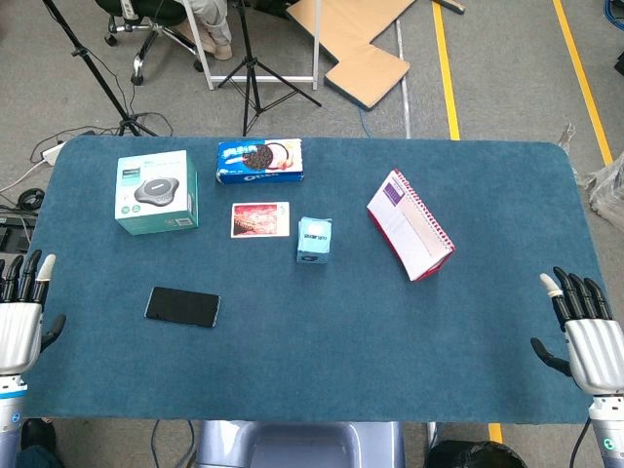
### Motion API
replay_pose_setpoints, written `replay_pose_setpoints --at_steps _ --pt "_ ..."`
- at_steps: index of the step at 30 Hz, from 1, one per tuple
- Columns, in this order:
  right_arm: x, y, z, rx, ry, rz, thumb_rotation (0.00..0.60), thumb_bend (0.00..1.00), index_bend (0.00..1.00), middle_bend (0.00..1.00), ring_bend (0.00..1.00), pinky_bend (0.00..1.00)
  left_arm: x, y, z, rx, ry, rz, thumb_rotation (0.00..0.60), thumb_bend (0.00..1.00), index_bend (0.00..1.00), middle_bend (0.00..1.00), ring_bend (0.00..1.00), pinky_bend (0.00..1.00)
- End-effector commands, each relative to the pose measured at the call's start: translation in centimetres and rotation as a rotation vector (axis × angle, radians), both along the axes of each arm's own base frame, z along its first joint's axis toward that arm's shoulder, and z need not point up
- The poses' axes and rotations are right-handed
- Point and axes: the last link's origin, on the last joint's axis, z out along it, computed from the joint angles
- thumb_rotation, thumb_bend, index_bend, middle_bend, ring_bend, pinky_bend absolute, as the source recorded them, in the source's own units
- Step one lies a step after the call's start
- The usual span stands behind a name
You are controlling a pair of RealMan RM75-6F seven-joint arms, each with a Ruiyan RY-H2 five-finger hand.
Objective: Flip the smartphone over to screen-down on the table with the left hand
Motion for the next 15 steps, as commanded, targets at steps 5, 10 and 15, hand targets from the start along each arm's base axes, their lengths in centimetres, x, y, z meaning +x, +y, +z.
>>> replay_pose_setpoints --at_steps 5,10,15 --pt "0.0 0.2 0.2 -0.01 -0.006 -0.002 0.6 0.15 0.04 0.0 0.0 0.0 0.4 0.3 -0.8 -0.061 -0.01 0.006 0.6 0.27 0.0 0.0 0.0 0.0" --pt "0.0 0.1 0.5 -0.016 -0.014 -0.001 0.6 0.15 0.04 0.0 0.0 0.0 3.3 1.8 -3.4 -0.213 -0.003 0.007 0.6 0.26 0.0 0.0 0.0 0.0" --pt "-0.1 0.0 0.6 -0.019 -0.019 -0.004 0.6 0.15 0.04 0.0 0.0 0.0 7.1 3.8 -6.6 -0.311 0.045 -0.018 0.6 0.26 0.0 0.0 0.0 0.0"
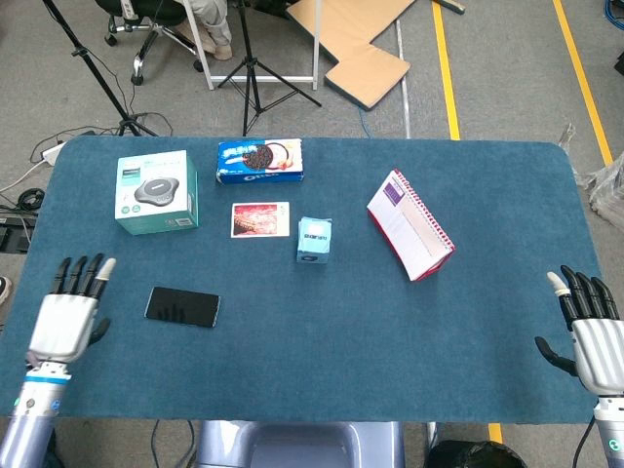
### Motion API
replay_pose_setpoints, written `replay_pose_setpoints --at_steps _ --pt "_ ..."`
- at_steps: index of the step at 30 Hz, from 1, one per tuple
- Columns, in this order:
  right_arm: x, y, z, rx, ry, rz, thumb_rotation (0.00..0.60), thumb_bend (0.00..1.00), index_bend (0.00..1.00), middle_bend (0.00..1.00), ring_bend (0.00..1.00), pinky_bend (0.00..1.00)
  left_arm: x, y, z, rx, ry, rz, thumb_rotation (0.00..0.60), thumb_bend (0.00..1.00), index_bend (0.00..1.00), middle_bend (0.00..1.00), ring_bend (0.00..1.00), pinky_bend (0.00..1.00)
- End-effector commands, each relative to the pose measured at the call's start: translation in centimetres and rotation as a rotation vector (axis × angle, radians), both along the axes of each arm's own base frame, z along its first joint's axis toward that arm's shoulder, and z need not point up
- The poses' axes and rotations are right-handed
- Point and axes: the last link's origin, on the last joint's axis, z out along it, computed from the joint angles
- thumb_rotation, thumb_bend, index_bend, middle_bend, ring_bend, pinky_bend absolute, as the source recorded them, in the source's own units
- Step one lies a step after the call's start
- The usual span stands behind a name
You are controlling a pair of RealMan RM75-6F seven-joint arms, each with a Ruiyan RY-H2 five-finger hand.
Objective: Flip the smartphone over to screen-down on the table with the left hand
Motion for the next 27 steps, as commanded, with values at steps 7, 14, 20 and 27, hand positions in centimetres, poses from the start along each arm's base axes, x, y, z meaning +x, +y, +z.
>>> replay_pose_setpoints --at_steps 7,14,20,27 --pt "-0.5 -0.3 0.2 -0.002 -0.007 -0.017 0.6 0.15 0.04 0.0 0.0 0.0 7.8 2.8 -7.6 -0.146 0.156 -0.027 0.6 0.26 0.01 0.01 0.0 0.0" --pt "-0.7 -0.3 0.5 -0.009 -0.019 -0.022 0.6 0.15 0.04 0.0 0.0 0.0 10.0 3.0 -10.2 -0.177 0.219 -0.003 0.6 0.26 0.09 0.1 0.0 0.0" --pt "-0.8 -0.3 0.5 -0.007 -0.025 -0.025 0.6 0.15 0.04 0.0 0.0 0.0 10.7 3.2 -12.0 -0.201 0.227 0.039 0.6 0.26 0.12 0.12 0.0 0.0" --pt "-0.9 -0.4 0.5 -0.006 -0.024 -0.03 0.6 0.15 0.04 0.0 0.0 0.0 9.5 3.9 -12.7 -0.221 0.199 0.091 0.6 0.26 0.12 0.12 0.0 0.0"
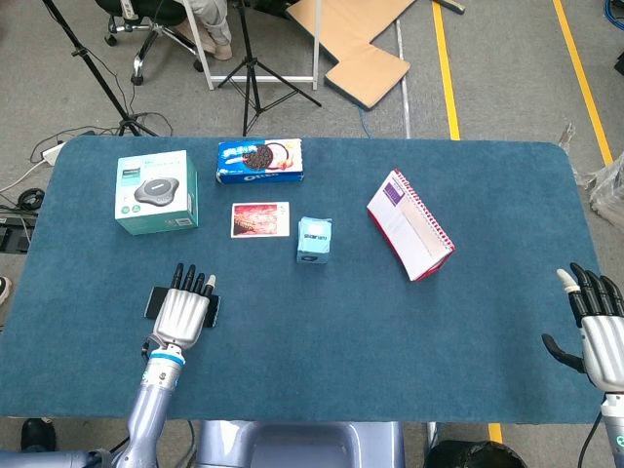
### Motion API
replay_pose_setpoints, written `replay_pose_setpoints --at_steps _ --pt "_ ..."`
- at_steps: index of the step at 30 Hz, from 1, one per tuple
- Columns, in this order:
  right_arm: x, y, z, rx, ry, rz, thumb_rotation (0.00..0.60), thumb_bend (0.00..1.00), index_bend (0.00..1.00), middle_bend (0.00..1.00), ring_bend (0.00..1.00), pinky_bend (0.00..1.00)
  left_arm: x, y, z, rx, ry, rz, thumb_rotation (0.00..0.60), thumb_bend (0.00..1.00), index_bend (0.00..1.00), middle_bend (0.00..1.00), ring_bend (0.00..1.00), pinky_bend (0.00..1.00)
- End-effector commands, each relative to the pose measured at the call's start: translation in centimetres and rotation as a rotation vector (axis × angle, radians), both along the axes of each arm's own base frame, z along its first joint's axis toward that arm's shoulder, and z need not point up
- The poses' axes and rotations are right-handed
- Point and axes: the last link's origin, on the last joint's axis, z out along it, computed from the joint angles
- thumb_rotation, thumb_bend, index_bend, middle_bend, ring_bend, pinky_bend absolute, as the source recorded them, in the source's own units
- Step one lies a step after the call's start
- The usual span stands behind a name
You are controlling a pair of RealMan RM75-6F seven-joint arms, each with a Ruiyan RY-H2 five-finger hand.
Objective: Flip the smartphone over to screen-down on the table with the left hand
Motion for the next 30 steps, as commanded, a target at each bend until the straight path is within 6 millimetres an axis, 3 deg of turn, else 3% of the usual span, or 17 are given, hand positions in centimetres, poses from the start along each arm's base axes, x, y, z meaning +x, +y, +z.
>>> replay_pose_setpoints --at_steps 1,30 --pt "-0.1 0.0 0.0 0.002 0.001 -0.003 0.6 0.15 0.04 0.0 0.0 0.0 -0.7 0.5 -0.2 0.0 -0.015 0.024 0.6 0.26 0.12 0.12 0.0 0.0" --pt "-0.4 -0.2 0.1 0.001 -0.005 -0.017 0.6 0.15 0.04 0.0 0.0 0.0 -2.2 1.1 -2.6 -0.075 -0.065 0.083 0.6 0.26 0.14 0.15 0.0 0.0"
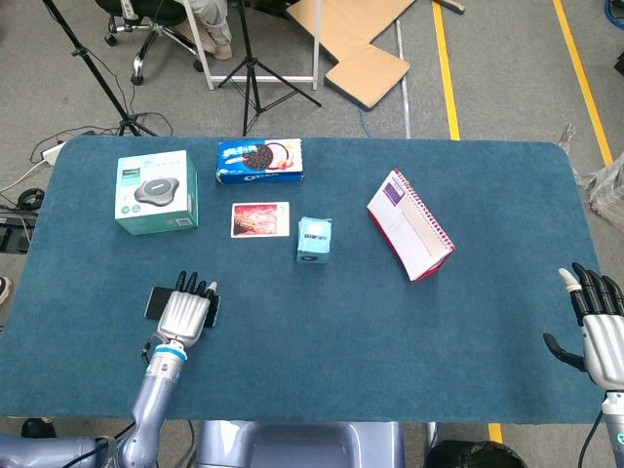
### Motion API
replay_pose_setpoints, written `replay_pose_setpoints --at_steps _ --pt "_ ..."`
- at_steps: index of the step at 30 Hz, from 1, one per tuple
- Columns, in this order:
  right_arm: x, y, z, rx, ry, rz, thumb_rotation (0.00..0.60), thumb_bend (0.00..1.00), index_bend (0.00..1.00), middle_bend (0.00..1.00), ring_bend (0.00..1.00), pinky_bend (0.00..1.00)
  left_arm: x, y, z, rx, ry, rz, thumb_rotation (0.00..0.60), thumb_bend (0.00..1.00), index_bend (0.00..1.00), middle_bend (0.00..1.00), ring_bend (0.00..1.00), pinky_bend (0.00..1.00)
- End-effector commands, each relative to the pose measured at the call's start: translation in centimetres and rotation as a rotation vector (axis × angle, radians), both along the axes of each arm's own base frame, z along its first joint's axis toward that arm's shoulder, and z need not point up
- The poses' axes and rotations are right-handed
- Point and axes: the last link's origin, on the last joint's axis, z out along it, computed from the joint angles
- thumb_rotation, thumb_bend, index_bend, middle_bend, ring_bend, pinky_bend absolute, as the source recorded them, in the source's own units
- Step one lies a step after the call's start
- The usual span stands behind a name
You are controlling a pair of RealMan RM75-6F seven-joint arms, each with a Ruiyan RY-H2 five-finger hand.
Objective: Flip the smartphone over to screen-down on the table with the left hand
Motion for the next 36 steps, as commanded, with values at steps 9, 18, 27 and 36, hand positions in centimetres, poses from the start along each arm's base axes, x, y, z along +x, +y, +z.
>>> replay_pose_setpoints --at_steps 9,18,27,36 --pt "-0.1 -0.1 -0.2 0.005 0.007 -0.005 0.6 0.15 0.04 0.0 0.0 0.0 -0.6 0.2 -0.5 0.016 -0.02 0.015 0.6 0.27 0.31 0.31 0.0 0.0" --pt "-0.1 -0.1 -0.3 0.008 0.01 -0.006 0.6 0.15 0.04 0.0 0.0 0.0 0.0 0.3 0.4 0.03 -0.12 0.003 0.6 0.28 0.39 0.38 0.0 0.0" --pt "-0.1 -0.1 -0.3 0.009 0.011 -0.006 0.6 0.15 0.04 0.0 0.0 0.0 1.4 0.1 3.0 0.04 -0.409 -0.036 0.6 0.28 0.39 0.38 0.0 0.0" --pt "0.0 -0.1 -0.4 0.01 0.012 -0.004 0.6 0.15 0.04 0.0 0.0 0.0 0.7 -0.4 5.7 0.006 -0.74 0.0 0.6 0.32 0.39 0.39 0.0 0.0"
